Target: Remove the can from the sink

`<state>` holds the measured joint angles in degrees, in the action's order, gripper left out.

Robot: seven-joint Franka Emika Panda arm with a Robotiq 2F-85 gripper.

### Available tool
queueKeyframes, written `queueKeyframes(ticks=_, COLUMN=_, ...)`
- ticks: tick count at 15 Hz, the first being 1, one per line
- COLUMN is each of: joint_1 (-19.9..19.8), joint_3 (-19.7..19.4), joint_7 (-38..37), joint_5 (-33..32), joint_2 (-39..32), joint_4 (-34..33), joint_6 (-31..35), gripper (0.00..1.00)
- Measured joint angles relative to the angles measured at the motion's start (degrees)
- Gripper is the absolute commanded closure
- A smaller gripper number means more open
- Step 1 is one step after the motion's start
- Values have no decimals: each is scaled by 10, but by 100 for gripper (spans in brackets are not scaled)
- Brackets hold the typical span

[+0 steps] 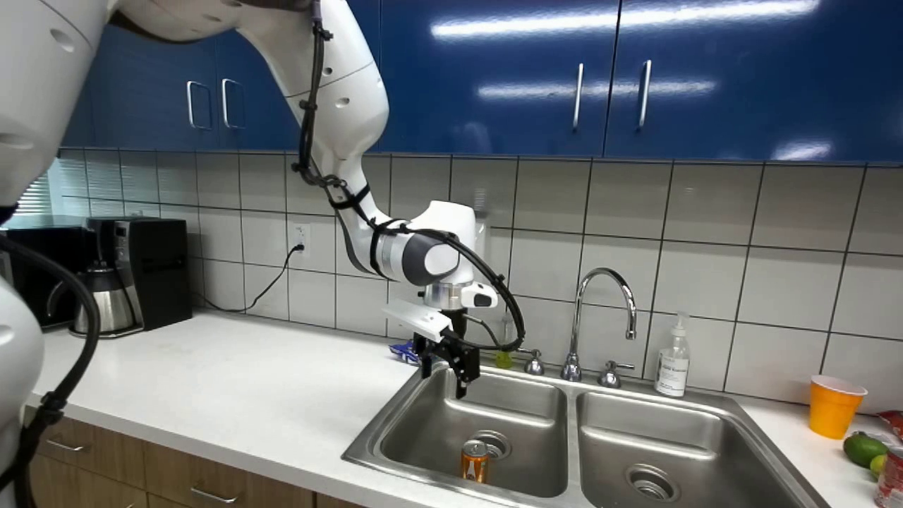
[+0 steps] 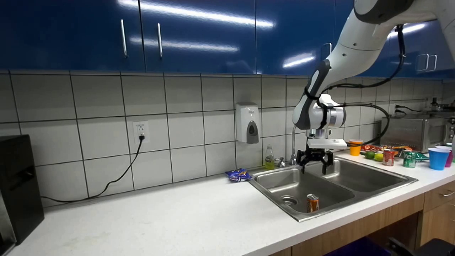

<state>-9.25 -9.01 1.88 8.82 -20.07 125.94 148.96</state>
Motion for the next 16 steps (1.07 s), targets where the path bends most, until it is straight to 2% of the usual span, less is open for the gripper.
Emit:
queueKeyframes(ticks=8, joint_1=-43, joint_3=0, joint_7=21, joint_5=0, joint_2=-60, joint_4=-34, joint_6=27, gripper=0)
queueKeyframes(ticks=16, joint_1=-48, joint_3=13, joint_7=23, joint_5=0, joint_2=-138, joint_4=-92, joint_6=41, gripper=0)
